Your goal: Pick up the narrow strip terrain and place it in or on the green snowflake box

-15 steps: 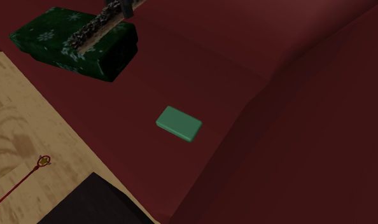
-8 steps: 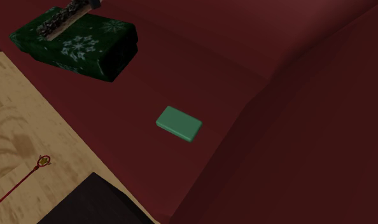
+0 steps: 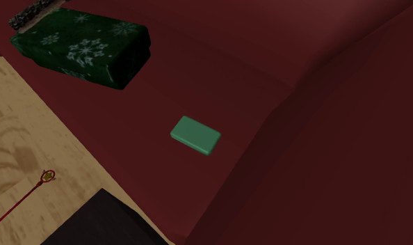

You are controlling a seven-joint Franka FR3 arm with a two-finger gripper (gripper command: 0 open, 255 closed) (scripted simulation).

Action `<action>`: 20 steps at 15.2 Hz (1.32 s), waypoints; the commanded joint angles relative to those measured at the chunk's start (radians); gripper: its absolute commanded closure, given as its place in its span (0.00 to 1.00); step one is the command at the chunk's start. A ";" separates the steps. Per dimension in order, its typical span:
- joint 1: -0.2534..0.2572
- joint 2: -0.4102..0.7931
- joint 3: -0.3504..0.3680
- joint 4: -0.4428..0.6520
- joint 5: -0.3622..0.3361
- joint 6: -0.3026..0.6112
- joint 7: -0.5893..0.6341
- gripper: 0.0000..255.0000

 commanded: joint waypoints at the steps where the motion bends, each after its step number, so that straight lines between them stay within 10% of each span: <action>1: 0.017 0.032 -0.002 0.031 -0.013 -0.001 0.013 1.00; 20: 0.002 0.041 -0.009 -0.119 -0.021 0.155 0.020 1.00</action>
